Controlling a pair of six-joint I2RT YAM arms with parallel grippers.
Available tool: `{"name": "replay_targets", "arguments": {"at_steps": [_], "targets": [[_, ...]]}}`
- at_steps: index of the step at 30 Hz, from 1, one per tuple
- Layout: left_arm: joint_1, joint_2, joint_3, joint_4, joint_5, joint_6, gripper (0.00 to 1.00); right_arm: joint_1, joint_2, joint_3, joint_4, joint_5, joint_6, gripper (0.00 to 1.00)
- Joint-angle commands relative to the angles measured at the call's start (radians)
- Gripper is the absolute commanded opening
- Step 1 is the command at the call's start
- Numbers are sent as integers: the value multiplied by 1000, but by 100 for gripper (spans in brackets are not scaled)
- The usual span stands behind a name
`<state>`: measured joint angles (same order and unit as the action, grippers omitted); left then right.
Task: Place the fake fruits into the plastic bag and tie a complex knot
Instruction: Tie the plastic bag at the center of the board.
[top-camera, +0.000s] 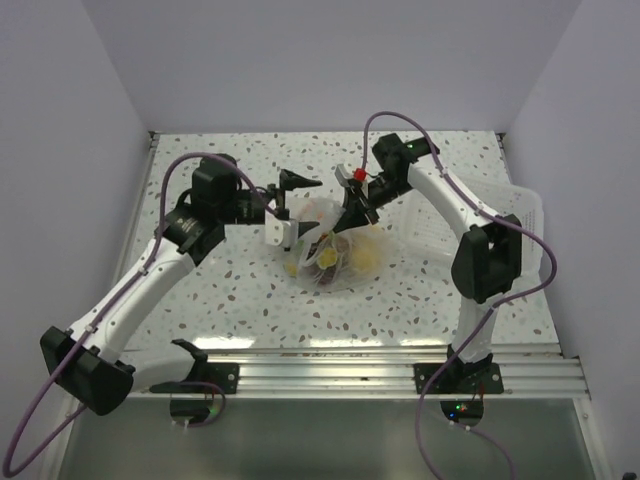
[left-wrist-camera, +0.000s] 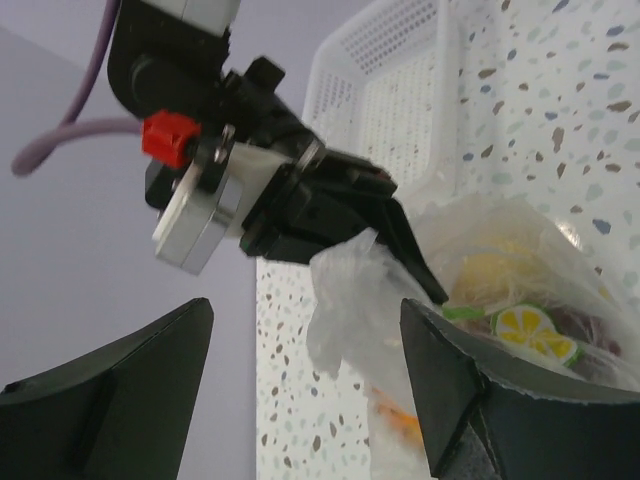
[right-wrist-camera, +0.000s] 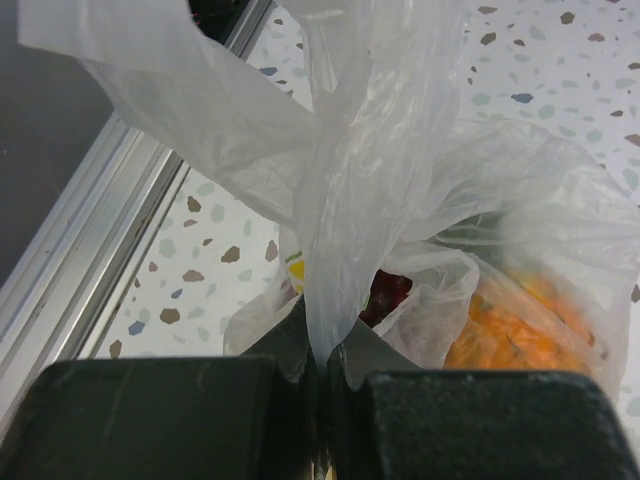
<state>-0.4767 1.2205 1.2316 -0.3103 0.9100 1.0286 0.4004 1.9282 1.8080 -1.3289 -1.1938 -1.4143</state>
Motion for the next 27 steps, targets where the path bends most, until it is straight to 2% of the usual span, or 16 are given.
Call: {"name": "replay_targets", "arguments": {"at_steps": [1, 5, 6, 8, 9, 12, 14, 15, 18, 23, 27], "targets": [[-100, -76, -67, 195, -17, -71, 82, -3, -60, -10, -257, 10, 23, 0], [-169, -33, -57, 250, -74, -136, 79, -3, -52, 5, -257, 2, 46, 0], [-189, -15, -57, 266, -86, -136, 74, -3, -51, 8, -257, -1, 49, 0], [-203, -12, -75, 281, -89, -84, 68, -9, -52, 17, -256, -12, 70, 0], [-220, -15, -87, 281, -86, -12, 62, -20, -52, 20, -254, -21, 77, 0], [-252, -7, -124, 202, -121, 137, 54, -29, -67, 13, -254, -33, 81, 0], [-257, 2, -138, 186, -172, 218, 54, -29, -84, -10, -254, -36, 69, 0], [-260, 11, -139, 189, -187, 238, 59, -29, -86, -19, -254, -39, 66, 0], [-266, 36, -146, 244, -270, 246, 64, -29, -90, -39, -253, -52, 69, 0], [-269, 66, -159, 258, -422, 358, 68, -23, -100, -64, -253, -49, 60, 0], [-269, 62, -181, 240, -457, 453, 69, -3, -106, -81, -251, -35, 34, 0]]}}
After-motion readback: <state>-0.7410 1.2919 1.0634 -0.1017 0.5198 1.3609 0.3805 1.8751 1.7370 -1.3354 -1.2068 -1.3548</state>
